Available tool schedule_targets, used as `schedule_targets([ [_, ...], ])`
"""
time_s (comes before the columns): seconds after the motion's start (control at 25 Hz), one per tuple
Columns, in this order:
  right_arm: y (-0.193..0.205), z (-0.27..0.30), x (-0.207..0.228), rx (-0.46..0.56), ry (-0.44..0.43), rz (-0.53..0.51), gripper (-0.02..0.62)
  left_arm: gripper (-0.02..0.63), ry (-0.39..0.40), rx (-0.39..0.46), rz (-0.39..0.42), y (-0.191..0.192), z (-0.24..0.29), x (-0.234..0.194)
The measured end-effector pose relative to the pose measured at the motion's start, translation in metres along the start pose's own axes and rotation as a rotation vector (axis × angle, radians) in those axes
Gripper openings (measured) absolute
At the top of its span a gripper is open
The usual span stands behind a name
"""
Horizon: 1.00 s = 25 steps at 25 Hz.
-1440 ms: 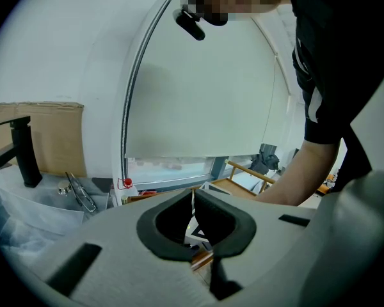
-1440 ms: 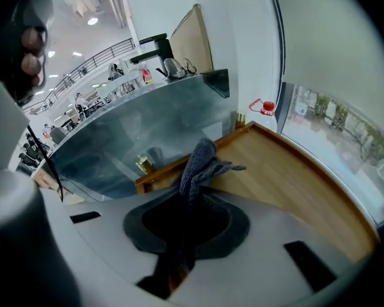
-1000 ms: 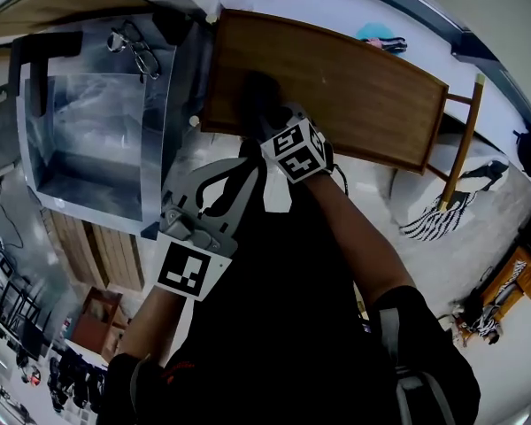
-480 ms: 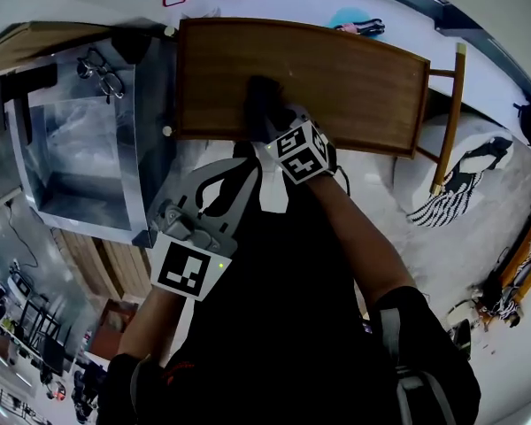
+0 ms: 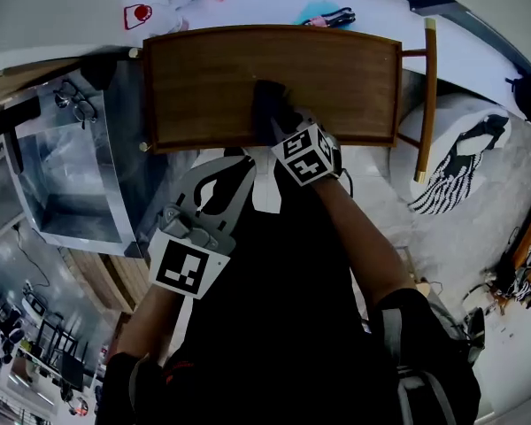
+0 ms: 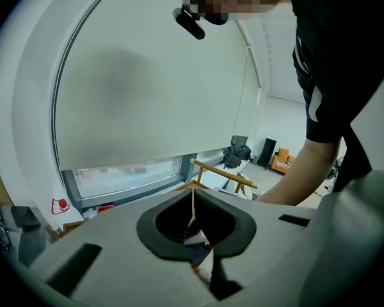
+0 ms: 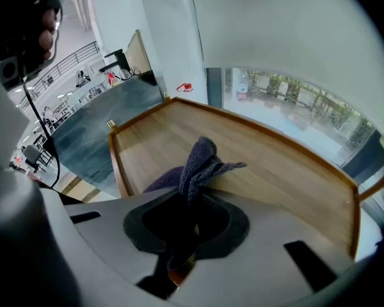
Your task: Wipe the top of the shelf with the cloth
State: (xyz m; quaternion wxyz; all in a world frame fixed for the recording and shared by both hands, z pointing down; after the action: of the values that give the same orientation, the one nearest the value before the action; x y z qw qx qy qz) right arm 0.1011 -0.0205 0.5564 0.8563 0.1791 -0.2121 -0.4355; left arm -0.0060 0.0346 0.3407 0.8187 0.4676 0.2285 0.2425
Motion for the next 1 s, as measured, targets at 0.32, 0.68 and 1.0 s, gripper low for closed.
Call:
schedule_targets([
  [0.32,0.037,-0.032,0.038,-0.012,0.065,0.049,0.041,0.028,0.052,0.007,0.041,-0.019,0.032,0.022],
  [0.68,0.074,-0.061,0.075,-0.022,0.127,0.109,0.041,0.028,0.090,-0.006,0.056,-0.030,0.060,0.043],
  [1.0,0.094,-0.083,0.100,-0.018,0.177,0.160,0.041,0.028,0.132,-0.004,0.076,-0.041,0.082,0.058],
])
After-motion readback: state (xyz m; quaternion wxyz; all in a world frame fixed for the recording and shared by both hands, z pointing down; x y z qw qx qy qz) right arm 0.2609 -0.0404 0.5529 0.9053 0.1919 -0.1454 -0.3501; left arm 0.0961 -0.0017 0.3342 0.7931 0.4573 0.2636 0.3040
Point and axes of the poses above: the fingertips, and each gripper's own axes: z forward along the fingers, x to its right, y out of its underside, the point moved 6 cm from there along -z, backward along the fingers, and after that the axes turned 4 degrees about -y, right-handed, at the moved point
